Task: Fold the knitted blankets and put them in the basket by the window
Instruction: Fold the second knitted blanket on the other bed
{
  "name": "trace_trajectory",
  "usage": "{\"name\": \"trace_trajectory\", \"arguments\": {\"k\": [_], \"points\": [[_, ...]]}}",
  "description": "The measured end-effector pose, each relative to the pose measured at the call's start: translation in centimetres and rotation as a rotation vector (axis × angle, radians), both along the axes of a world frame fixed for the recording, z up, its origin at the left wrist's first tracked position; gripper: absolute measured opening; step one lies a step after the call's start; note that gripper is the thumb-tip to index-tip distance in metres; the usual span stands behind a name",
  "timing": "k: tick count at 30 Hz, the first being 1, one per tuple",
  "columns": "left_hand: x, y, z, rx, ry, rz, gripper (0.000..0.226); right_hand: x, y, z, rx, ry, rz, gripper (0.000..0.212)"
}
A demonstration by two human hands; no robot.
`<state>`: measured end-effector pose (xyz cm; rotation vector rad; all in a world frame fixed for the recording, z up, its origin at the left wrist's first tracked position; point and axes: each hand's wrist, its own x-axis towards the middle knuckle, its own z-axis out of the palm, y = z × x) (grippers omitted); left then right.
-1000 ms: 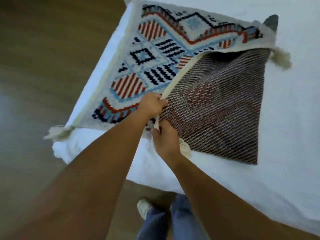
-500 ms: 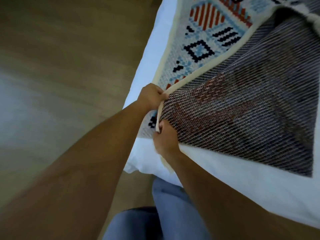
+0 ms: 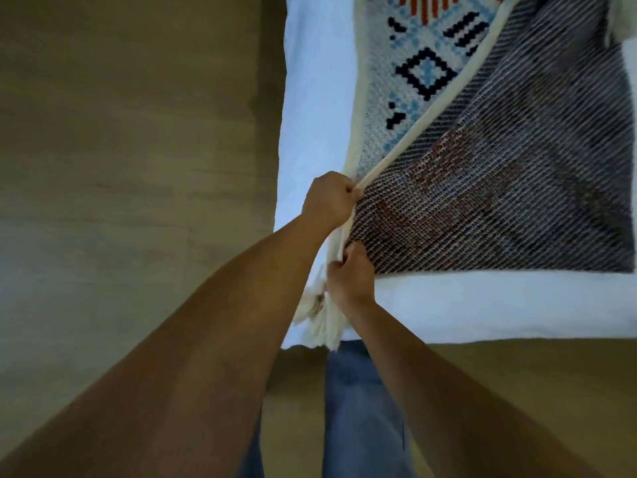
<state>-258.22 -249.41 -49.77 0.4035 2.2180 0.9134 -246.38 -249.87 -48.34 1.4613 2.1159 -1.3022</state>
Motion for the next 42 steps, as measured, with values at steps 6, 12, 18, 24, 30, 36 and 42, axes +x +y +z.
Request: {"name": "trace_trajectory", "arguments": {"k": [6,12,18,24,30,36,42], "points": [[-1.8,-1.8,-0.8,-0.05,-0.059,-0.13,0.028,-1.3,-2.2,-0.9,0.062,-0.112,-0.07,0.024],[-4.3,0.1,-0.5,-0.1,-0.072,-0.273,0.022,0.5,-2.6,-2.0,0.35,-0.256,0.103,0.036],[-5.7,3.5,0.4,-0.157,-0.033,-0.428,0.043,-1.8,-4.4,-1.9,0.159,-0.306,-0.193,0.044],[-6.2,5.1,0.7,-0.154,-0.12,-0.447,0.04,-4.7,-1.6,-0.4,0.231,-0.304,-0.233,0.05],[-10.7,8.6,0.3,-0.061,-0.224,-0.443,0.027,-9.9,3.7,0.4,0.372,-0.196,-0.152,0.041],[-16.7,12.7,-0.2,-0.029,-0.396,-0.537,0.023,-16.9,9.1,0.5,0.352,-0.237,-0.296,0.036],[-22.8,16.6,-0.5,-0.057,-0.398,-0.62,0.029,-22.0,13.9,0.3,0.38,-0.251,-0.481,0.041]]}}
